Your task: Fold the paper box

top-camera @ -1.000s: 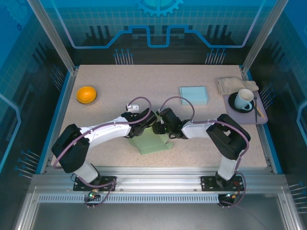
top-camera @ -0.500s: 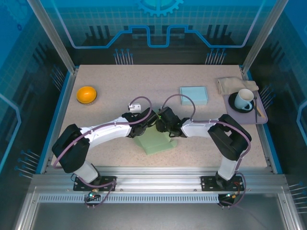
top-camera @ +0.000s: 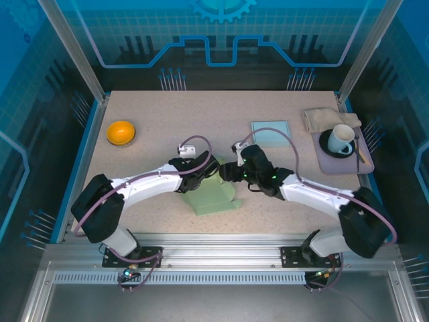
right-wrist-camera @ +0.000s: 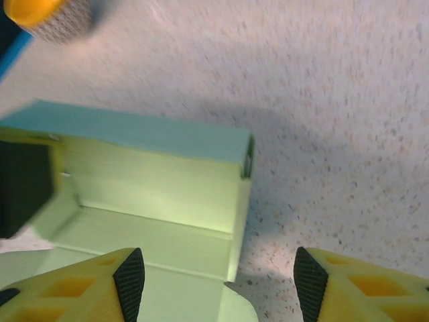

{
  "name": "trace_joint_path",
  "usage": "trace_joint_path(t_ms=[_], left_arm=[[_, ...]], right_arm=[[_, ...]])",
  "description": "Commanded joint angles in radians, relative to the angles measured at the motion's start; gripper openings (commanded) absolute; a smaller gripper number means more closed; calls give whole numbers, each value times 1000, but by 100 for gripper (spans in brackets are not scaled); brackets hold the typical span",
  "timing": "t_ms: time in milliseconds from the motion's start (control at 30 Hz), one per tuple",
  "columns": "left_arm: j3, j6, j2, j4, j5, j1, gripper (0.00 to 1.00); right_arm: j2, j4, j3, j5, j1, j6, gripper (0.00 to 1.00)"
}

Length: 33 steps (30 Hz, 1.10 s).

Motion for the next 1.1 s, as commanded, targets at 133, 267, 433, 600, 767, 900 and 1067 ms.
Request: trace_joint_path(t_ms=[133, 267, 433, 600, 767, 900, 1067], left_arm=[[-245, 208, -191, 584, 62, 1, 10], [-324, 336, -180, 897, 151, 1, 11], [-314, 438, -55, 1062, 146, 1, 9], [-293, 504, 85, 1211, 151, 0, 7], [-313, 531, 136, 1286, 147, -15, 6], [-334, 571, 147, 1315, 152, -18, 6], [-338, 599, 187, 1333, 150, -19, 6]], right_arm=[[-164, -220, 43, -4, -116, -40, 62], [-143, -305, 118, -100, -219, -32, 60], [-53, -373, 219, -150, -267, -9, 61], [5, -334, 250, -180, -275, 14, 61], [44, -341, 248, -199, -309, 17, 60], [63, -321, 199, -207, -315, 19, 60], [84, -239, 112, -230, -315, 45, 60]])
